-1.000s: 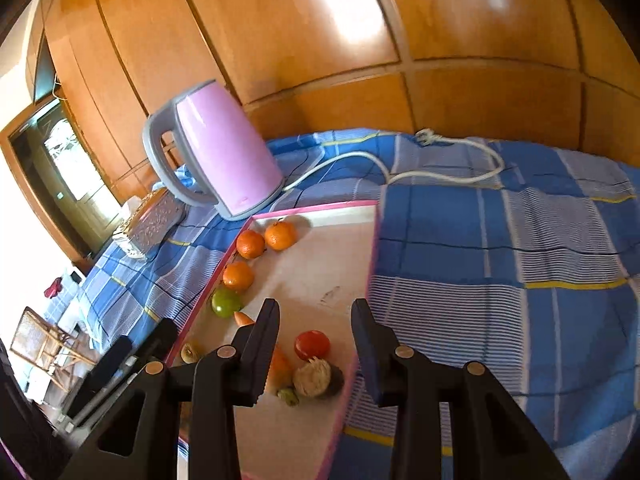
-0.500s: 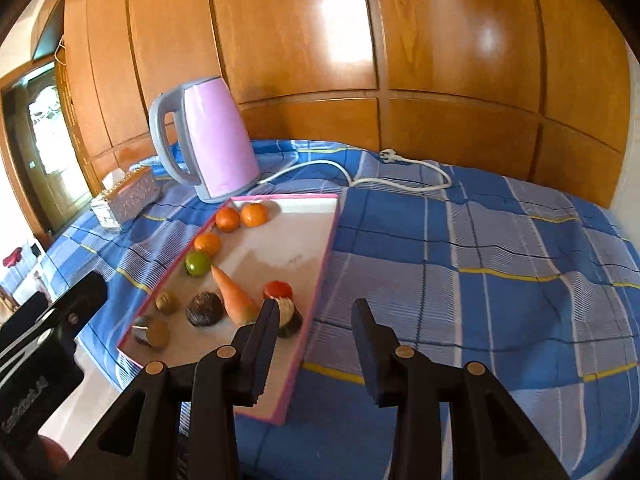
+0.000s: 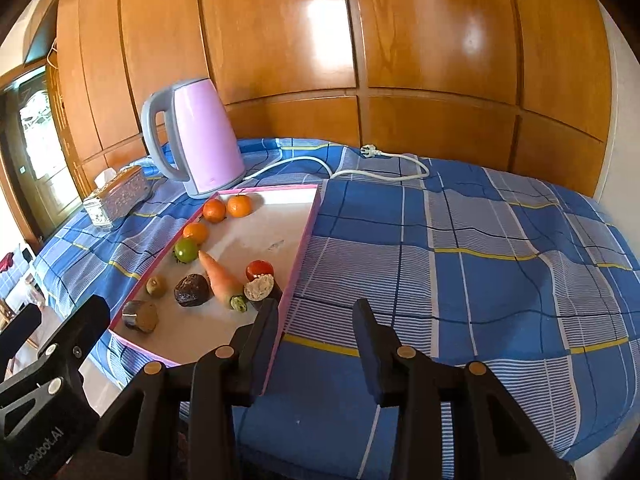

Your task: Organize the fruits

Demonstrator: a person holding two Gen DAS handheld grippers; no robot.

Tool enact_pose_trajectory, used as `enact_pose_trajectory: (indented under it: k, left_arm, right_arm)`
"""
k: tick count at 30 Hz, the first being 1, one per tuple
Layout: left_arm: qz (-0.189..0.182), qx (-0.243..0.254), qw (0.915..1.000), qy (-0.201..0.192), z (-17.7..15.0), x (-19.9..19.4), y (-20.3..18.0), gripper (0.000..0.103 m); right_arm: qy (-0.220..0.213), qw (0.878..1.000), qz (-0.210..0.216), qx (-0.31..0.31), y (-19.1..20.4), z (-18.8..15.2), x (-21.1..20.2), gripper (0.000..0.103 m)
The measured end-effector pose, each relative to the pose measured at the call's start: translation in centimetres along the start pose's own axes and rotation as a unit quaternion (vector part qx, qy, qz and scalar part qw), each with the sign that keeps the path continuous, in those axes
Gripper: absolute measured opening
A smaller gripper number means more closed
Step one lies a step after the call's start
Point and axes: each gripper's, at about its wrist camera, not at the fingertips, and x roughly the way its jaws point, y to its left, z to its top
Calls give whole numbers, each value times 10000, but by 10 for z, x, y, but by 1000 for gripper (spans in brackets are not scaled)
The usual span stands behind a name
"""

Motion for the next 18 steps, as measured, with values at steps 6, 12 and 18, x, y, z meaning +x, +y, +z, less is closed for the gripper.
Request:
enact_pose_trajectory:
  k: [6, 12, 18]
  left_arm:
    - [41, -54, 10000, 33, -1, 2, 3, 100]
    - [80, -128, 9999, 57, -1, 4, 7, 100]
    - [93, -118, 9999, 52, -1, 5, 6, 100]
  right_arm:
    - [4, 9999, -34, -108, 5, -2, 1, 43]
    - [-2, 9998, -29, -180, 9, -3, 1, 43]
    - [-7, 9998, -32, -184, 10, -3, 1, 43]
